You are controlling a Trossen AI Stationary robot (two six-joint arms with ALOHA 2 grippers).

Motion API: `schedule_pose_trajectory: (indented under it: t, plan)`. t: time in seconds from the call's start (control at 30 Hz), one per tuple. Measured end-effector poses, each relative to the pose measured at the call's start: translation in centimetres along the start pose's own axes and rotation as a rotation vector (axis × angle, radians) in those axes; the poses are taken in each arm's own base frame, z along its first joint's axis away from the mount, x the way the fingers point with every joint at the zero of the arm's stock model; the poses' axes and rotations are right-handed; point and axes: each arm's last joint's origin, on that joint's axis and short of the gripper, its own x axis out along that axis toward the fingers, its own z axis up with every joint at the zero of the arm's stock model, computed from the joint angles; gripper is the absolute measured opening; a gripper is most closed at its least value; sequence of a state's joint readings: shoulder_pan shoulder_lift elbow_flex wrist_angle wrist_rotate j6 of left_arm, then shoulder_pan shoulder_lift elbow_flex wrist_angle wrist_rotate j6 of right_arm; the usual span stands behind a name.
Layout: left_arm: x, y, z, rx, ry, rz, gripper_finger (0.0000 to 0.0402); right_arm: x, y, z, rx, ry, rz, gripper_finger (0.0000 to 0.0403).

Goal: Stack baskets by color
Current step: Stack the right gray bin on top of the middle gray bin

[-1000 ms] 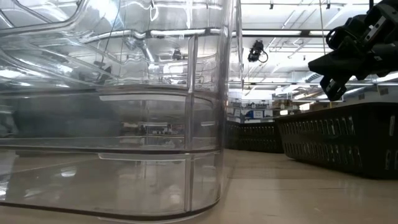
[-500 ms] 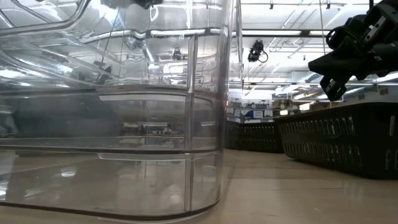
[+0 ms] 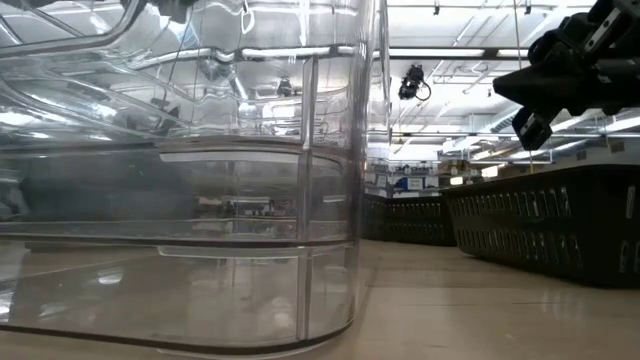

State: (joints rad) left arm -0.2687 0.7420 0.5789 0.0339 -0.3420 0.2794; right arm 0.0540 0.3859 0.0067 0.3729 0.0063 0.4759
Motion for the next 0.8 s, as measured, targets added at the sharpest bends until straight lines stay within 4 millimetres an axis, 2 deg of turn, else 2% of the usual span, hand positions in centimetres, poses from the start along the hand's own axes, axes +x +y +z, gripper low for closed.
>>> schedule_pose_trajectory:
  t: [0.23,0.3,0.5,0.67,0.8]
  plan:
    - [0.0,-0.3,-1.1,-0.083,0.093,-0.022,0.0008,0.0,0.1,0.2,-0.004,-0.024,0.012,0.0023]
    - [0.2,-0.7,-2.0,-0.081,0.088,-0.021,0.0008,0.0,0.2,0.4,-0.005,-0.043,0.021,0.0023]
    - [0.5,-1.0,-4.5,-0.043,0.068,0.032,0.0006,-0.2,0.6,1.9,0.004,-0.230,-0.004,0.0023]
    - [-0.1,0.0,-4.5,-0.040,0.070,0.116,0.0008,-0.6,0.9,3.0,-0.101,-0.384,-0.068,0.0023]
    - [-1.4,0.6,-4.0,-0.043,0.029,0.130,0.0005,-0.5,0.1,2.8,-0.045,-0.399,-0.241,0.0023]
